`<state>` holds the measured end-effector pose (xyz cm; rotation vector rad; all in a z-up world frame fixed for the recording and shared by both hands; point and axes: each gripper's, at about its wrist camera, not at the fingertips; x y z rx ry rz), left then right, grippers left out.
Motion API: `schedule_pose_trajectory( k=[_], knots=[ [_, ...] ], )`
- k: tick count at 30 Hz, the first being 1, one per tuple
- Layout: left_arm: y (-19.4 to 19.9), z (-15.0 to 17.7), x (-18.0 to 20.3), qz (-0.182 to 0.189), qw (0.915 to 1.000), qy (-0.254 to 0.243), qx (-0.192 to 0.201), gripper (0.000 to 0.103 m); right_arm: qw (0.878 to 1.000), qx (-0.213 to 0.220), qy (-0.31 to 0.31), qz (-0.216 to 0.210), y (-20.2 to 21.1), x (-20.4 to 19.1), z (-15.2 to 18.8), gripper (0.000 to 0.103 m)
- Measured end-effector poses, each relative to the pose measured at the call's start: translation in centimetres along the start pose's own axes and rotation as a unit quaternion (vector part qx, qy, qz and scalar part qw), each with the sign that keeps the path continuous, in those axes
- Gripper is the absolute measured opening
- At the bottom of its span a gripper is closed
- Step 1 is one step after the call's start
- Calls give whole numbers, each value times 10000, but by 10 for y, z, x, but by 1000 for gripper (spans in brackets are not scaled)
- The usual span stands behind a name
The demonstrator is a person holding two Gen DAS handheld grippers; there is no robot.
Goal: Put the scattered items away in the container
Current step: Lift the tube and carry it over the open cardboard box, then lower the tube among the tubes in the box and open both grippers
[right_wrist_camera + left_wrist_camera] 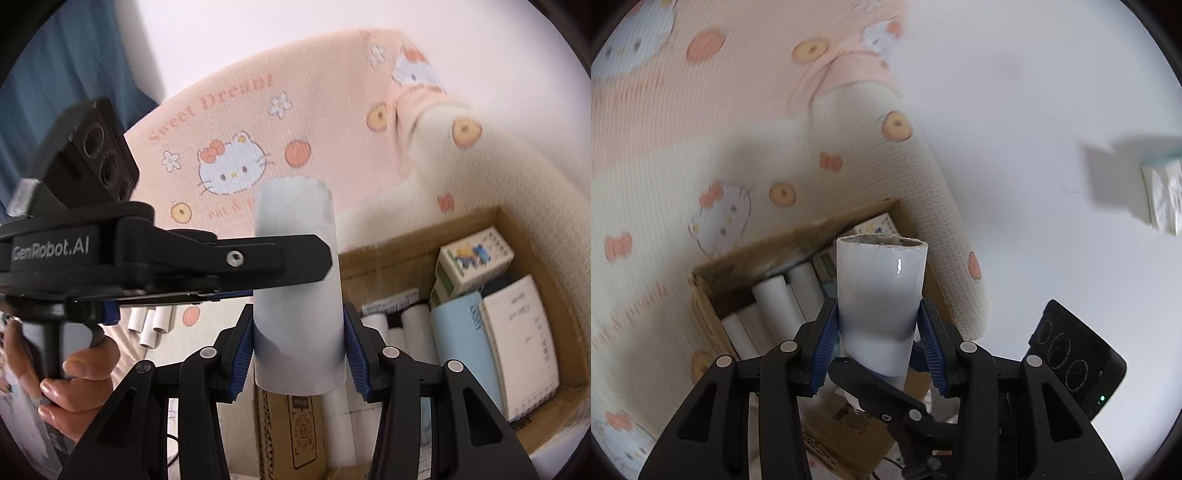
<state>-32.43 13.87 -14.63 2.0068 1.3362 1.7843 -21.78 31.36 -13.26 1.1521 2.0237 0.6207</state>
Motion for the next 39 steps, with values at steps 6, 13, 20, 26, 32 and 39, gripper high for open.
schedule_pose_trajectory(
  k=[6,13,20,26,32,39],
  knots=[
    [-31,-2,-9,-146,9990,300,-299,47,9986,-432,-249,-197,-18,21,5,43],
    [-57,1,-20,-607,9933,689,-701,47,9919,-981,-669,-450,-39,48,9,43],
    [-74,3,-29,-1355,9790,1056,-1100,47,9756,-1721,-1018,-910,-64,67,13,43],
    [-80,2,-30,-2061,9651,1065,-1211,47,9690,-1945,-1178,-964,-83,72,14,42],
    [-60,-3,-38,-2123,9629,1253,-1098,35,9668,-2186,-1085,-757,-99,69,15,42],
    [-53,-4,-57,-2034,9619,1380,-1200,13,9624,-2481,-924,-618,-119,66,16,42]
  ],
)
Point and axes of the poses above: each gripper's, at about its wrist camera, not at the fingertips, and y roughly against the way its jaws point, x to its right, z to its underside, and after that the axes turned 2 degrees about x, right-handed
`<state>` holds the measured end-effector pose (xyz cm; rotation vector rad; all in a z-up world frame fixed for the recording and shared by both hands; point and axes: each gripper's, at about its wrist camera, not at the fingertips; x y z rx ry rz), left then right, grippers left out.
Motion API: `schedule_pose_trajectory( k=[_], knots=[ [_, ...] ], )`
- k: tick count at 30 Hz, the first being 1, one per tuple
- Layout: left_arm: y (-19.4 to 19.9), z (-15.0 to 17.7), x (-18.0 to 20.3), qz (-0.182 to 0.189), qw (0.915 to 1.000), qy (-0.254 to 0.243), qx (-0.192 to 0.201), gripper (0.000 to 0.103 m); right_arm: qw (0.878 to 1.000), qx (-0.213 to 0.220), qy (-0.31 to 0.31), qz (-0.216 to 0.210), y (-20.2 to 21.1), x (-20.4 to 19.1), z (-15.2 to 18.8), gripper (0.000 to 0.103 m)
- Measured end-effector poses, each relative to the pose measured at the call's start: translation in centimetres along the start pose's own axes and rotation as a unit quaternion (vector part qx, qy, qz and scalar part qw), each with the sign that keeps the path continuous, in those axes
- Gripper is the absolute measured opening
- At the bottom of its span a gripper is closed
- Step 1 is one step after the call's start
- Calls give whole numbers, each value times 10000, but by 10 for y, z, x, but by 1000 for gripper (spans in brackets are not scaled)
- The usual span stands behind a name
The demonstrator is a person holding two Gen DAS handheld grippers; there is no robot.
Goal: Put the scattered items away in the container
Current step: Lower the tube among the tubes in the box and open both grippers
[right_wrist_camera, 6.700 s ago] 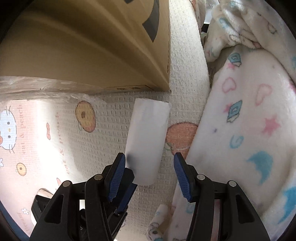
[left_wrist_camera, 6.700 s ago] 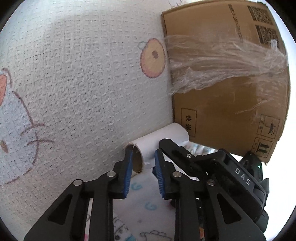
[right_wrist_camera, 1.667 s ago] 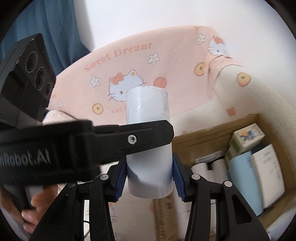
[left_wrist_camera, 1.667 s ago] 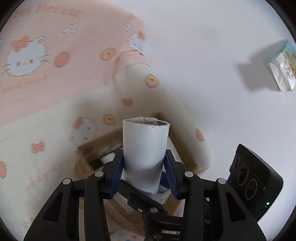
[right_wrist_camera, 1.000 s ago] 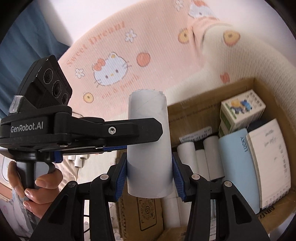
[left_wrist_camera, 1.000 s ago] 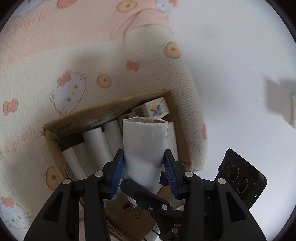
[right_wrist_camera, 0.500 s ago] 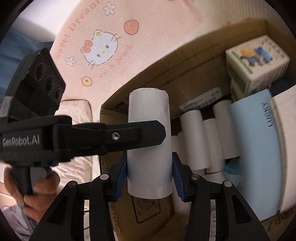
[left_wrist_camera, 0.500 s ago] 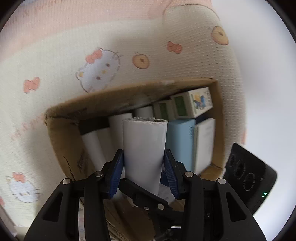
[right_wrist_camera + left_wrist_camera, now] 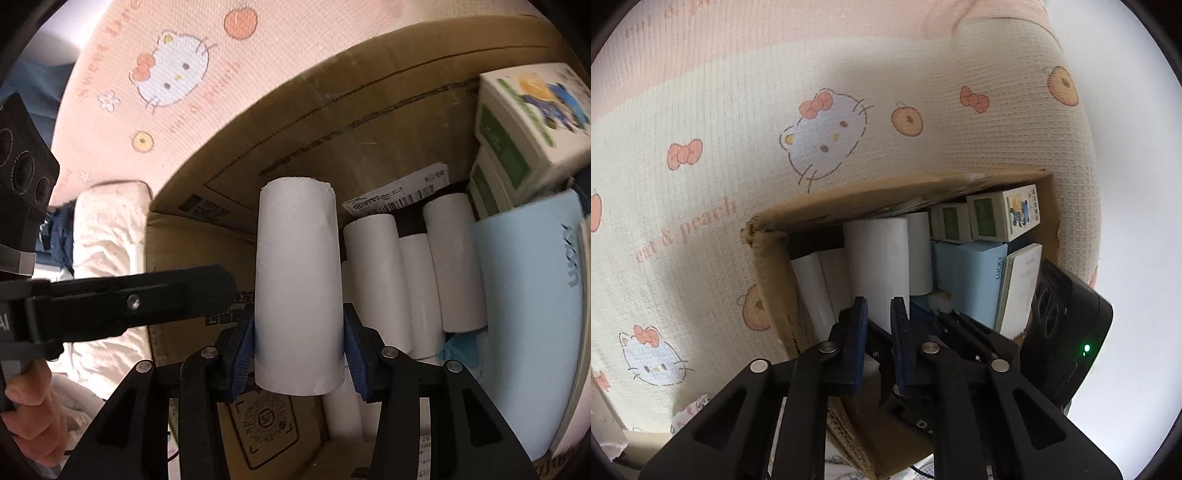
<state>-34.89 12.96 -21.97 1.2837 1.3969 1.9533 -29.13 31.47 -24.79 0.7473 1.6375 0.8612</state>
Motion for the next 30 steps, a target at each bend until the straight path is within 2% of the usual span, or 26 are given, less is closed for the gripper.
schedule_pose_trajectory(
  k=[8,15,18,25,30],
  knots=[
    [-1,0,1,-101,9998,-173,33,13,9975,-497,271,422,-30,-1,-8,42],
    [-3,-1,2,-181,9994,-311,-16,13,9940,-775,488,596,-43,-5,-11,42],
    [-3,-1,4,-236,9990,-379,-44,13,9927,-738,633,716,-39,-9,-11,42],
    [-3,2,13,-549,9964,-637,-100,15,9956,-378,428,746,0,0,-14,47],
    [-5,5,26,-689,9934,-904,-172,26,9968,-162,107,779,35,22,-9,47]
  ],
)
Point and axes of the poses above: each gripper's, at about its wrist camera, not at the fingertips, and y roughly against the way its jaws point, x to its right, z to its underside, and after that the axes turned 2 degrees about x, right-handed
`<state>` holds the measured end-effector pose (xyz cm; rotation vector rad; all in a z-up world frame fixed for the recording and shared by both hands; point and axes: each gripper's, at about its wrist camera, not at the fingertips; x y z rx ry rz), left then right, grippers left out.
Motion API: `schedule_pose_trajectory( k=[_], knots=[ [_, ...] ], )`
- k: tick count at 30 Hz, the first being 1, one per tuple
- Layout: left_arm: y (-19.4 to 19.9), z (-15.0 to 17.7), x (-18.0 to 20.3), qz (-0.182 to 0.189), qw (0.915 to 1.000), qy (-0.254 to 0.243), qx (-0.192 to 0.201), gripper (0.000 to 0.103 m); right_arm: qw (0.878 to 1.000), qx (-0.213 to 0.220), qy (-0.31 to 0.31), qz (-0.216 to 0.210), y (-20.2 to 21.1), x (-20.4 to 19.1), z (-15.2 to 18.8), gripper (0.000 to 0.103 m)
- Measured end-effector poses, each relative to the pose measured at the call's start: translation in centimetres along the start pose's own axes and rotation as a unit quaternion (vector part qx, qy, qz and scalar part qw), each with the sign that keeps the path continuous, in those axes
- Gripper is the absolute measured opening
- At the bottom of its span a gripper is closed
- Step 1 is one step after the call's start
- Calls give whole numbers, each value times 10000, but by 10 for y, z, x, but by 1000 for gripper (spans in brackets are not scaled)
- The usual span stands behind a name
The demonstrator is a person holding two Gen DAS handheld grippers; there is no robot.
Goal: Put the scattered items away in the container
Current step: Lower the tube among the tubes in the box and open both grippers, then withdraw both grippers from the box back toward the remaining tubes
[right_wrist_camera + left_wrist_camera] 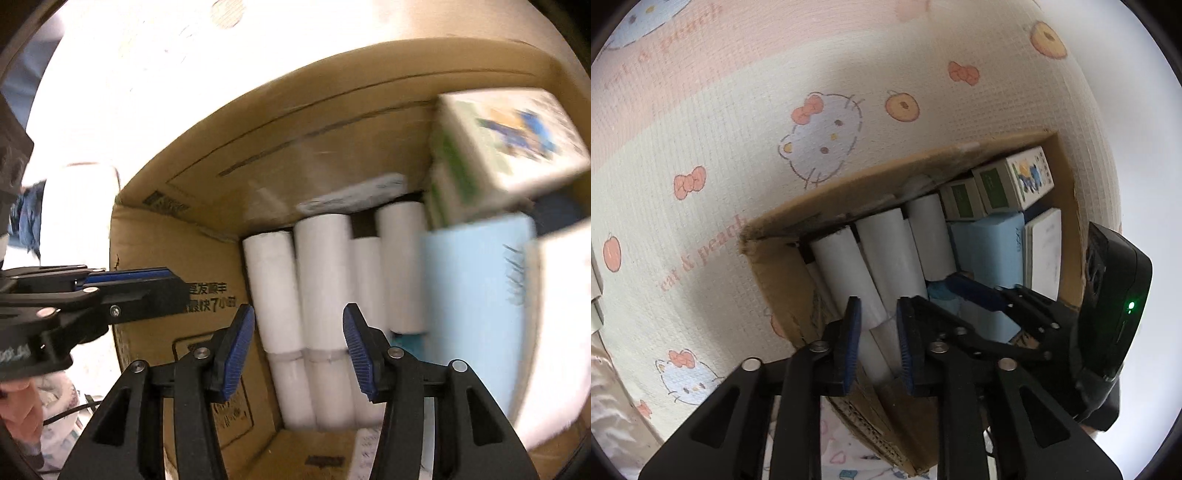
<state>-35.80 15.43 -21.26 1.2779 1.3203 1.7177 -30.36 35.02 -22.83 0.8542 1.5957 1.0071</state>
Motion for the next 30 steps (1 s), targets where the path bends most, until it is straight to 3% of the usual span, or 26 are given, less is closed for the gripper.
schedule_pose_trajectory(
  k=[5,6,8,11,13,17,21,24,30],
  knots=[
    [-13,1,19,-70,9995,-246,-189,28,9998,-91,-43,178,15,14,17,46],
    [-17,3,22,-104,9995,-254,-178,28,9997,-60,-56,227,18,16,21,40],
    [-19,8,29,-224,9991,-361,-24,28,9997,60,-117,193,23,18,26,29],
    [-16,18,37,-570,9958,-592,393,28,9992,342,-174,141,35,19,35,29],
    [-5,28,43,-696,9898,-792,958,29,9981,565,-123,219,44,15,40,30],
    [17,55,55,-903,9642,-1426,2044,53,9918,1148,117,550,65,0,53,30],
    [29,83,58,-938,9439,-1843,2576,54,9811,1708,387,828,86,-19,65,30],
    [37,99,51,-743,9408,-1844,2743,54,9741,1940,528,1037,98,-26,73,30],
    [57,124,30,-542,9357,-1831,2968,54,9577,2252,1012,1480,95,-89,85,32]
  ],
)
Point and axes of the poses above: each gripper's, at about its wrist camera, not at the fingertips, and y roughly against the way its jaws point, x to its right, z to its underside, and after that the axes turned 2 degrees about x, right-handed
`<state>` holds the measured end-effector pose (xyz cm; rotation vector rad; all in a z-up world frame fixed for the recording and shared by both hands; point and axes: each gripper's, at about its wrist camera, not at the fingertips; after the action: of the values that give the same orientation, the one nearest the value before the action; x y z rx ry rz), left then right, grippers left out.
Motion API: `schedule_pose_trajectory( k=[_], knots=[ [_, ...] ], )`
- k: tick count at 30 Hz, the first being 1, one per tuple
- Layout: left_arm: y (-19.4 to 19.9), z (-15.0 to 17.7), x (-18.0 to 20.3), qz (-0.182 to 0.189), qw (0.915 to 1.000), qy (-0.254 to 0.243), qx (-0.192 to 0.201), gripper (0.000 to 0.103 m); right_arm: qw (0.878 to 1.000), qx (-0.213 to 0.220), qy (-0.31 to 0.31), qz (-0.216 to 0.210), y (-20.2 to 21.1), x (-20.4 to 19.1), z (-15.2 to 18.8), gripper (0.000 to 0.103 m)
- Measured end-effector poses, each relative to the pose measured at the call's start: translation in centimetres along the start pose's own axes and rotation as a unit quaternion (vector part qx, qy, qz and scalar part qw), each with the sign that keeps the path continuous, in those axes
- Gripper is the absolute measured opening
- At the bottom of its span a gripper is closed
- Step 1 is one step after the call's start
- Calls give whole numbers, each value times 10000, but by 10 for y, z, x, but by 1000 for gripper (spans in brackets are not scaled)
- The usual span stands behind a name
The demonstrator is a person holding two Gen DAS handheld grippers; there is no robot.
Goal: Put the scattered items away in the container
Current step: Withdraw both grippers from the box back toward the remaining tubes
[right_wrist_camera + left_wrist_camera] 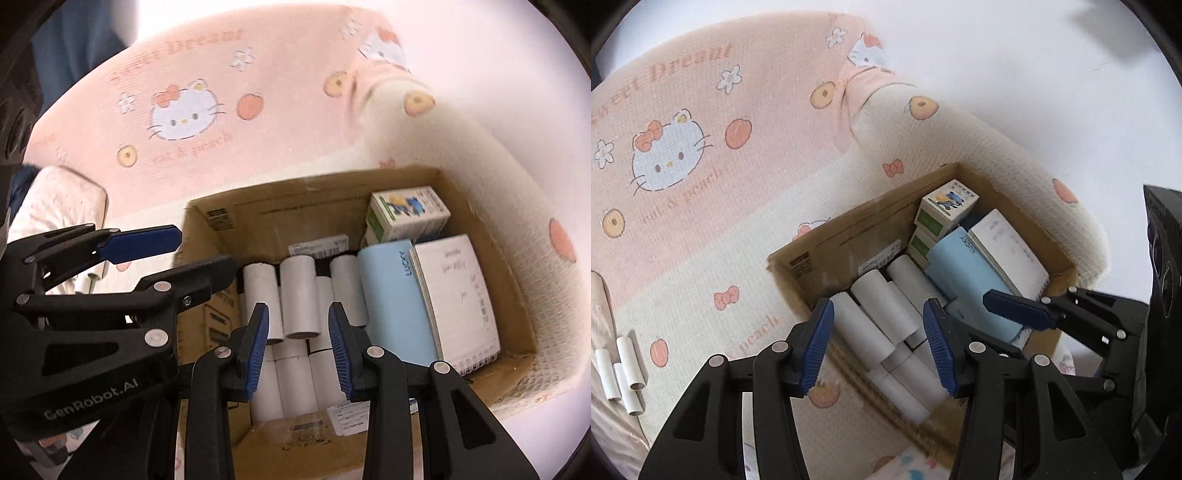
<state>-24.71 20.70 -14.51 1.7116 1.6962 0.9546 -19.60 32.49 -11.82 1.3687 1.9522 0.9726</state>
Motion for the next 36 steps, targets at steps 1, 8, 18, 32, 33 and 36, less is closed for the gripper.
schedule_pose_trajectory(
  k=[1,8,18,32,33,36],
  knots=[
    [4,4,-2,-42,10000,-50,40,54,10000,20,83,-2,2,-14,3,34],
    [36,32,-14,-467,9948,-655,630,55,9976,163,550,384,14,-51,9,43],
    [49,51,-73,-310,9988,-36,365,54,9962,115,544,676,14,-95,11,49],
    [73,110,-220,-287,9866,1608,42,54,9926,-15,1212,23,-20,-212,-11,49],
    [74,116,-230,-315,9837,1771,2,54,9926,-66,1204,-122,-24,-218,-12,49],
    [75,133,-261,-481,9749,2173,-112,54,9908,-284,1217,-520,-41,-237,-13,50]
  ],
)
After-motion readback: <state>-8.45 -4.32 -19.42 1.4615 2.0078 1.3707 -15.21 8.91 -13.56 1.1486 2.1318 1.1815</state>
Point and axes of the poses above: each gripper's, at about its wrist camera, not at the fingertips, and y roughly against the way its jaws point, x to its right, z to its underside, and after that the axes turned 2 degrees about x, right-handed
